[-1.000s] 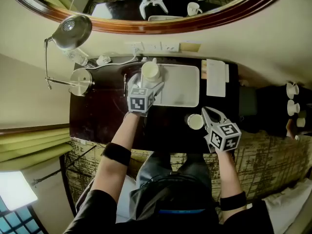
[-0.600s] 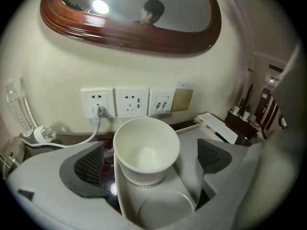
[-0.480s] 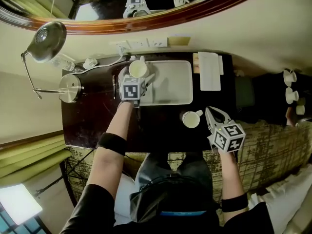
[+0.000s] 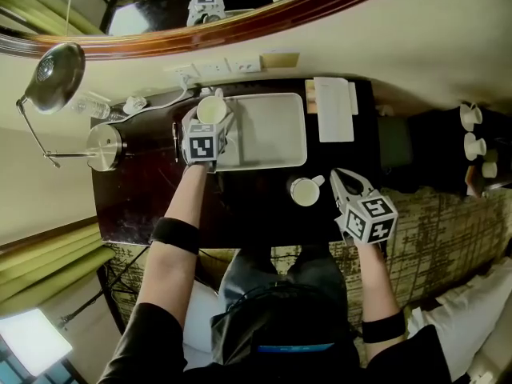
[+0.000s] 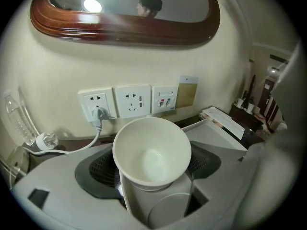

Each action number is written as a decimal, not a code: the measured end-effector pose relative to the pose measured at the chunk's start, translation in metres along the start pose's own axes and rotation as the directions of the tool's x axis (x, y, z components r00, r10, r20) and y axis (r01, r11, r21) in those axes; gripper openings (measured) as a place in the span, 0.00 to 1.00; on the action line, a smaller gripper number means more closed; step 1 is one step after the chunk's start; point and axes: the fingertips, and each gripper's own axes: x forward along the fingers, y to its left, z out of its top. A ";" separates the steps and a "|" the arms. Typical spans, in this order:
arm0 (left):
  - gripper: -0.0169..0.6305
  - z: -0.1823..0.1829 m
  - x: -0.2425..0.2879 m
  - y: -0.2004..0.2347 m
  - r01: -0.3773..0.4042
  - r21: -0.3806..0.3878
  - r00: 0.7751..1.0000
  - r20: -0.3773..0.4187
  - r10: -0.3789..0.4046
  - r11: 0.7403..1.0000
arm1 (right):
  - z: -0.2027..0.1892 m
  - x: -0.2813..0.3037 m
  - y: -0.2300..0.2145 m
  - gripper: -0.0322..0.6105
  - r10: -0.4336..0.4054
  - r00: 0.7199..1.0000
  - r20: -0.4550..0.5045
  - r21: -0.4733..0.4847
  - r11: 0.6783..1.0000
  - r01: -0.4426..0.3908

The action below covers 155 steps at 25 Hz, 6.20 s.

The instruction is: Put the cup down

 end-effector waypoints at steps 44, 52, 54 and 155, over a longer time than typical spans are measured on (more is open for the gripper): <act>0.65 -0.138 -0.145 -0.192 0.404 0.320 0.913 -0.078 -0.401 0.857 | -0.010 -0.013 0.014 0.05 0.067 0.997 -0.038 -0.052 0.996 -0.069; 0.65 -0.149 -0.131 -0.193 0.329 0.269 0.944 -0.071 -0.322 0.905 | -0.017 -0.017 0.008 0.05 0.052 0.998 -0.046 -0.042 0.998 -0.054; 0.65 -0.151 -0.130 -0.195 0.321 0.267 0.947 -0.071 -0.313 0.909 | -0.017 -0.017 0.007 0.05 0.053 0.997 -0.049 -0.043 0.998 -0.055; 0.00 -0.095 -0.296 -0.190 -0.202 -0.370 0.969 0.061 0.241 0.907 | -0.044 -0.016 0.039 0.17 0.267 0.902 -0.339 -0.534 0.735 -0.418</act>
